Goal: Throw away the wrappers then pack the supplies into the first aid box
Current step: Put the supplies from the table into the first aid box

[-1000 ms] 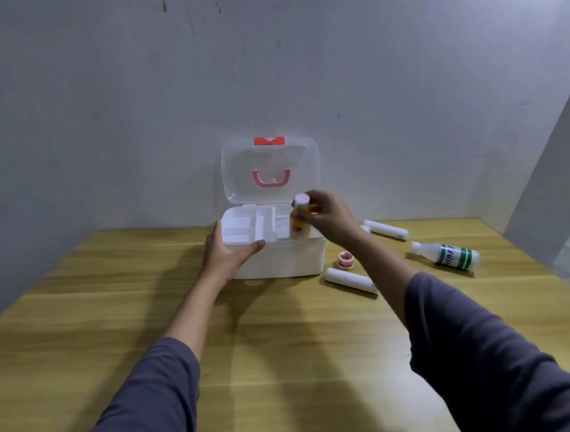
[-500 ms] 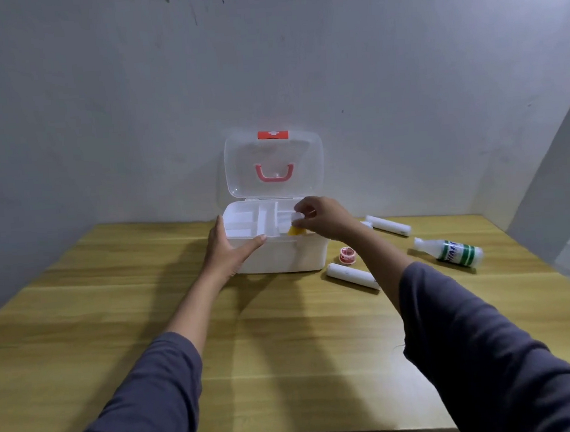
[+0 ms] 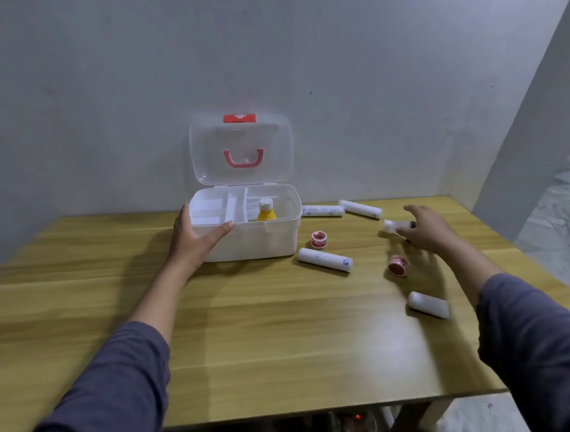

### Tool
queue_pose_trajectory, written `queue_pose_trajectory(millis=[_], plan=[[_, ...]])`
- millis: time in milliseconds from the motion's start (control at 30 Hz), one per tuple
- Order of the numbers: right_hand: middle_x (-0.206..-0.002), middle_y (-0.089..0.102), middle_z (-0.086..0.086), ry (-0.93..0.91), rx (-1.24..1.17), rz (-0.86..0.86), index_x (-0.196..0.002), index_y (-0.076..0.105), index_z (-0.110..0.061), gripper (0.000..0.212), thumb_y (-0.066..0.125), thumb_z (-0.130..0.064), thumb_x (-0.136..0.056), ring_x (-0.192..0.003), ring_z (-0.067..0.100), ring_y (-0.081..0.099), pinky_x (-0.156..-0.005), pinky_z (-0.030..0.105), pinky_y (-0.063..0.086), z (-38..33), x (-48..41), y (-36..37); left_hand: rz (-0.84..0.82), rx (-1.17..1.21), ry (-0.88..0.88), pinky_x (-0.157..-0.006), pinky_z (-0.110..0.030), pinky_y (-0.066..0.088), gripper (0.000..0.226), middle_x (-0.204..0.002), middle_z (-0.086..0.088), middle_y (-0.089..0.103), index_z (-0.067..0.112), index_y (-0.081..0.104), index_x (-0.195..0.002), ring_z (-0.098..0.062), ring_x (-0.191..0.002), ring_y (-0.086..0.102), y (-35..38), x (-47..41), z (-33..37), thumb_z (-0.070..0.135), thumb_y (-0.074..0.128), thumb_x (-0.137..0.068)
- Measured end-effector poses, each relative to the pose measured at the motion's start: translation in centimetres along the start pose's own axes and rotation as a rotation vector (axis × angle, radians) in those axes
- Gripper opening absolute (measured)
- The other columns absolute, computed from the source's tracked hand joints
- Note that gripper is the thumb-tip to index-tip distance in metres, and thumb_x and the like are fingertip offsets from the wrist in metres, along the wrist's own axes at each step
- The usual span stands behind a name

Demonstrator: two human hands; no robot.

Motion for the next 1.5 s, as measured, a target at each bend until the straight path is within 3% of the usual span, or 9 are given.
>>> queue_pose_trajectory(millis=[200, 433, 733, 867, 933, 1033, 1067, 1167, 1500], plan=[[-0.135, 0.047, 0.017, 0.014, 0.219, 0.038, -0.136, 0.039, -0.014, 0.05, 0.052, -0.018, -0.087, -0.122, 0.037, 0.044, -0.103, 0.046, 0.037, 2.8, -0.3, 1.7, -0.014, 0.038, -0.033, -0.107, -0.048, 0.042, 0.114, -0.143, 0.001, 0.047, 0.031, 0.036, -0.139, -0.02, -0.132, 0.045, 0.0, -0.5, -1.0, 0.076, 0.077, -0.044], [-0.123, 0.055, 0.016, -0.039, 0.304, 0.116, -0.128, 0.044, -0.014, 0.04, 0.052, -0.018, -0.089, -0.11, 0.036, 0.051, -0.085, 0.042, 0.044, 2.2, -0.3, 2.0, 0.012, 0.063, -0.021, -0.112, -0.043, 0.036, 0.121, -0.15, 0.0, 0.038, 0.026, 0.025, -0.148, -0.018, -0.136, 0.038, 0.5, 0.1, -0.6, 0.066, 0.075, -0.046], [-0.112, 0.061, 0.017, -0.254, -0.437, 0.258, -0.118, 0.051, -0.008, 0.032, 0.058, -0.016, -0.088, -0.099, 0.032, 0.058, -0.074, 0.034, 0.043, -8.8, 0.7, -1.4, 0.022, 0.086, 0.019, -0.108, -0.035, 0.036, 0.112, -0.149, 0.0, 0.037, 0.024, 0.029, -0.146, -0.018, -0.136, 0.037, 0.5, 0.2, -0.4, 0.059, 0.079, -0.052], [-0.111, 0.062, 0.022, -0.365, -0.674, 0.167, -0.121, 0.046, -0.005, 0.038, 0.06, -0.012, -0.087, -0.095, 0.032, 0.063, -0.084, 0.049, 0.055, -15.6, 1.9, -1.8, 0.046, 0.085, 0.033, -0.1, -0.029, 0.033, 0.093, -0.147, -0.003, 0.037, 0.022, 0.032, -0.145, -0.02, -0.136, 0.037, 0.7, -0.1, -0.6, 0.037, 0.083, -0.069], [-0.111, 0.06, 0.023, -0.393, -0.731, 0.109, -0.119, 0.044, -0.002, 0.037, 0.061, -0.008, -0.086, -0.091, 0.032, 0.064, -0.081, 0.045, 0.057, -18.4, 2.6, -1.1, 0.037, 0.086, 0.034, -0.1, -0.03, 0.034, 0.095, -0.147, -0.002, 0.039, 0.023, 0.033, -0.144, -0.021, -0.136, 0.037, 0.7, -0.3, -0.6, 0.043, 0.083, -0.066], [-0.111, 0.055, 0.013, -0.456, -0.69, 0.029, -0.12, 0.042, -0.003, 0.042, 0.063, -0.008, -0.084, -0.091, 0.022, 0.057, -0.066, 0.011, 0.051, -21.3, 3.7, 0.8, 0.008, 0.089, 0.023, -0.102, -0.033, 0.037, 0.1, -0.146, 0.001, 0.041, 0.026, 0.036, -0.143, -0.02, -0.135, 0.039, 0.5, -0.4, -0.5, 0.054, 0.082, -0.058], [-0.113, 0.054, 0.012, -0.476, -0.663, 0.006, -0.122, 0.041, -0.005, 0.045, 0.064, -0.01, -0.084, -0.094, 0.021, 0.055, -0.067, 0.01, 0.049, -21.9, 4.1, 1.5, 0.005, 0.081, 0.016, -0.104, -0.035, 0.037, 0.101, -0.147, 0.001, 0.04, 0.026, 0.034, -0.144, -0.02, -0.136, 0.038, 0.4, -0.4, -0.5, 0.054, 0.081, -0.059], [-0.123, 0.052, 0.013, -0.504, -0.551, -0.039, -0.124, 0.041, -0.009, 0.05, 0.067, -0.012, -0.081, -0.107, 0.026, 0.054, -0.085, 0.031, 0.048, -22.8, 4.2, 3.2, -0.004, 0.061, 0.009, -0.104, -0.038, 0.041, 0.099, -0.144, 0.0, 0.044, 0.028, 0.037, -0.142, -0.021, -0.133, 0.042, 0.2, -0.2, -0.4, 0.055, 0.081, -0.058], [-0.111, 0.057, 0.013, -0.442, -0.301, -0.139, -0.11, 0.045, -0.011, 0.046, 0.071, -0.026, -0.075, -0.09, 0.025, 0.053, -0.071, 0.034, 0.047, -22.5, 3.1, 4.4, -0.01, 0.03, -0.005, -0.107, -0.039, 0.04, 0.103, -0.144, 0.001, 0.043, 0.026, 0.036, -0.141, -0.019, -0.132, 0.041, 0.0, 0.5, 0.2, 0.061, 0.078, -0.054]])
Point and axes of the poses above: each hand's wrist, its own x-axis away from the middle knuckle, its own y-axis out of the palm, z = x × y, the point moved 4 cm from there along -x, towards the middle knuckle
